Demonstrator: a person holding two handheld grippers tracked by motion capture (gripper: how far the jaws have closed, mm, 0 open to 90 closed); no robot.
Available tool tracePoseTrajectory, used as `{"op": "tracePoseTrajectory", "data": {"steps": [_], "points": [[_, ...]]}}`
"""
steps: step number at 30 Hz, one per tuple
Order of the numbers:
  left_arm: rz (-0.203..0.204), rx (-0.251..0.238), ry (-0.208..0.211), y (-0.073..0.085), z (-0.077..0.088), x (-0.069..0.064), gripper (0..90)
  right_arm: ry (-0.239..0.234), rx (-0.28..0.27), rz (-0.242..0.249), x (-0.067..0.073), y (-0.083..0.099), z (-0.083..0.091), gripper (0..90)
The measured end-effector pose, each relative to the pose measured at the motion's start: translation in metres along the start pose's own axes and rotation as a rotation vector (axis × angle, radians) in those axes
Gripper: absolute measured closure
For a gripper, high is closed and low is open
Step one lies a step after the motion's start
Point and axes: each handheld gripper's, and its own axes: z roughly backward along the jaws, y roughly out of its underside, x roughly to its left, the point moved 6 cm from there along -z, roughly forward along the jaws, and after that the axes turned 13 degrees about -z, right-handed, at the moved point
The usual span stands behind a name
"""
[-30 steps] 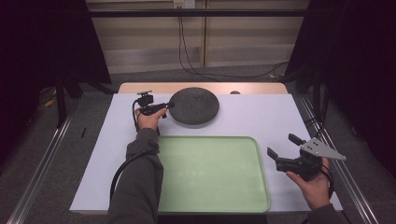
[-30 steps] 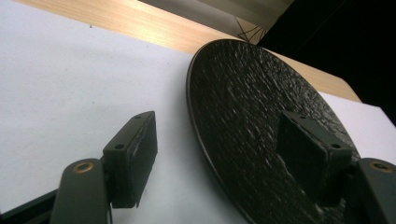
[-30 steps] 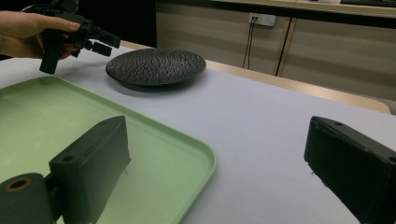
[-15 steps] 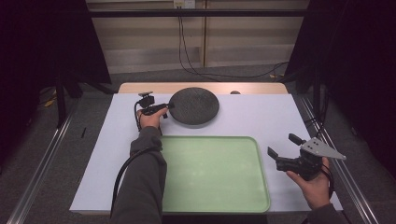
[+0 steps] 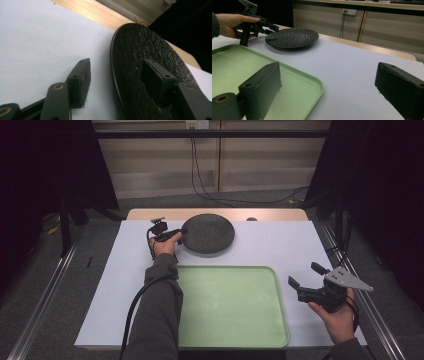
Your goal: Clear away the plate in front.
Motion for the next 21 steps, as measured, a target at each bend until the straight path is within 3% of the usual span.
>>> {"op": "tracePoseTrajectory", "data": {"steps": [3,5,6,7,9,11,12,18,21], "points": [[0.013,0.006,0.003,0.001,-0.001,-0.001,45.3,-0.001,-0.008,-0.004,0.0,-0.001,-0.001,6.4],[0.055,0.008,0.044,0.003,-0.005,-0.005,51.7,0.003,-0.001,-0.005,0.0,0.0,0.0,6.6],[0.09,0.002,0.036,0.004,-0.007,-0.007,53.4,-0.002,0.0,-0.005,0.0,0.0,0.0,6.6],[0.089,0.002,0.051,0.005,-0.009,-0.008,57.3,-0.006,-0.001,-0.004,0.0,-0.001,0.0,6.6],[0.145,-0.011,0.049,0.007,-0.009,-0.007,59.4,-0.005,-0.001,-0.003,0.0,-0.001,0.0,6.6],[0.181,-0.033,0.044,0.008,-0.011,-0.005,67.5,-0.002,-0.005,-0.005,0.0,-0.001,0.0,6.5],[0.219,-0.037,0.037,0.01,-0.01,-0.002,71.2,0.002,-0.004,-0.007,-0.001,-0.002,0.0,6.5],[0.236,-0.029,0.004,0.008,-0.01,-0.005,74.4,0.003,-0.018,-0.011,-0.003,-0.005,0.001,6.1],[0.243,-0.031,0.008,0.009,-0.01,-0.007,75.4,0.002,-0.018,-0.005,-0.004,-0.005,0.001,6.1]]}}
